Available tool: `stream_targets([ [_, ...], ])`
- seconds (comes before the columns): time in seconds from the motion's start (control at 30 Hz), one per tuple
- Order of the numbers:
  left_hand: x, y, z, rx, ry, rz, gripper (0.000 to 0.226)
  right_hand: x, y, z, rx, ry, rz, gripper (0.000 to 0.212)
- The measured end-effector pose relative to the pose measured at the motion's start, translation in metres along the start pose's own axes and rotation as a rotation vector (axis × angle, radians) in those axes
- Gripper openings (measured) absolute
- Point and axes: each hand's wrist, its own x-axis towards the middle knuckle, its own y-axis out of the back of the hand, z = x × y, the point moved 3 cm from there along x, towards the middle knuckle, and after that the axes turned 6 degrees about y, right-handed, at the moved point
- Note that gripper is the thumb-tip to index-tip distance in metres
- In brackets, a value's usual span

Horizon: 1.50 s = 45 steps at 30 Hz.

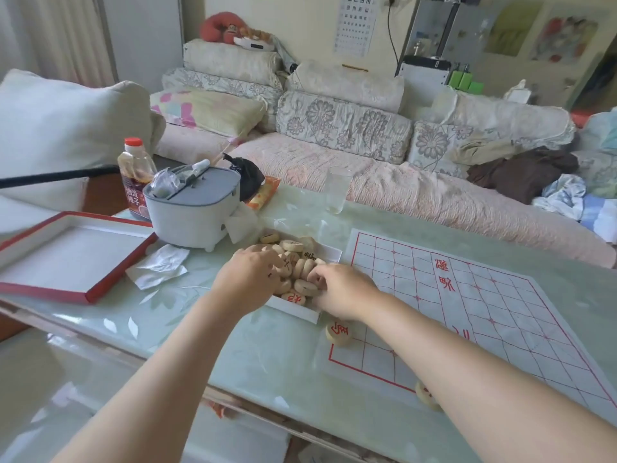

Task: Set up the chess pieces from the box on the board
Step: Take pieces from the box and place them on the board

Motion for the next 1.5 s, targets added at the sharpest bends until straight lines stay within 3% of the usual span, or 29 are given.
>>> stream_targets([
  [0.13,0.003,-0.005,0.000,-0.024,-0.066,-0.051,0.022,0.008,-0.006,-0.004,-0.078,-0.028,0.023,0.039],
  [0.33,0.007,-0.006,0.007,-0.005,-0.106,-0.066,0.027,0.016,-0.009,-0.001,-0.082,-0.005,0.092,0.019],
  [0.53,0.009,-0.008,0.014,-0.051,-0.114,-0.096,0.048,0.017,-0.009,0.003,0.412,-0.036,0.125,0.032],
  [0.73,0.009,-0.008,0.020,-0.102,-0.114,-0.107,0.062,0.015,-0.001,-0.004,0.823,-0.045,0.133,0.012],
  [0.8,0.011,-0.006,0.016,-0.111,-0.072,-0.077,0.059,0.017,-0.003,-0.005,0.769,-0.050,0.153,0.009],
  [0.93,0.015,-0.001,0.004,-0.104,-0.030,-0.039,0.053,0.016,-0.006,-0.009,0.276,0.086,0.029,0.016],
  [1.03,0.015,-0.001,0.002,-0.084,-0.043,-0.053,0.054,0.016,-0.007,-0.017,0.051,0.189,-0.063,0.021],
  [1.27,0.016,-0.003,0.005,-0.025,-0.056,-0.053,0.051,0.020,-0.009,-0.020,-0.013,0.251,-0.087,0.014],
  [1.5,0.019,-0.009,0.031,0.017,-0.049,-0.092,0.054,0.004,0.010,0.007,0.022,0.194,0.050,0.016],
])
